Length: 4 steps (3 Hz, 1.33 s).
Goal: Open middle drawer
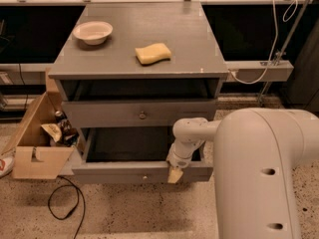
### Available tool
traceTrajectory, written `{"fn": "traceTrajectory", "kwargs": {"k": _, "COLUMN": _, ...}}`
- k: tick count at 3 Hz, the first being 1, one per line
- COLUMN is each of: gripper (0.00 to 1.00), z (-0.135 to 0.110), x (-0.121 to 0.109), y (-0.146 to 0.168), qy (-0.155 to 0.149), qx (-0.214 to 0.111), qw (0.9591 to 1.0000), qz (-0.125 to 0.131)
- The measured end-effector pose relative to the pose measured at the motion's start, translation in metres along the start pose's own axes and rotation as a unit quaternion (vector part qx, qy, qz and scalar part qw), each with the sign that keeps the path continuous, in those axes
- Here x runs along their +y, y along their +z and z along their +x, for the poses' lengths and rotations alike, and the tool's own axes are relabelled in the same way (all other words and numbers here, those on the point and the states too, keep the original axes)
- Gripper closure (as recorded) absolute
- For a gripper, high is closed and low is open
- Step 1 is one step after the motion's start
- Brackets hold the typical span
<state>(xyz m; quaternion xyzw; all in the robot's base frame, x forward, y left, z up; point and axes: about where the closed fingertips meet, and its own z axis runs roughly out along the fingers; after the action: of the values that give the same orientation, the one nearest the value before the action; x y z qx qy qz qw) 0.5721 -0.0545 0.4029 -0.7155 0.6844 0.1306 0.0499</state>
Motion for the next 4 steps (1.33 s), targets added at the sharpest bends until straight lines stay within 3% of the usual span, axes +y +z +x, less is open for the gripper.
{"fn": "traceTrajectory", "kwargs": {"k": 1, "gripper": 0.78, "z": 0.0032, "x": 0.0119, "y": -0.0038, "qy": 0.013, "qx": 0.008, "qw": 0.9999, "qz": -0.005}}
{"fn": "traceTrajectory", "kwargs": {"k": 2, "gripper": 0.64, "z": 0.0032, "x": 0.0119, "y": -0.0038, "qy": 0.013, "qx": 0.008, "qw": 0.9999, "qz": -0.005}}
{"fn": "traceTrajectory", "kwargs": {"k": 3, "gripper": 0.33, "z": 0.0037, "x": 0.0128, "y": -0.0059, "qy": 0.012, "qx": 0.004, "qw": 0.9999, "qz": -0.003}}
{"fn": "traceTrajectory", "kwargs": {"k": 4, "gripper": 0.10, "z": 0.0051, "x": 0.0154, "y": -0.0123, "qy": 0.007, "qx": -0.008, "qw": 0.9999, "qz": 0.000}}
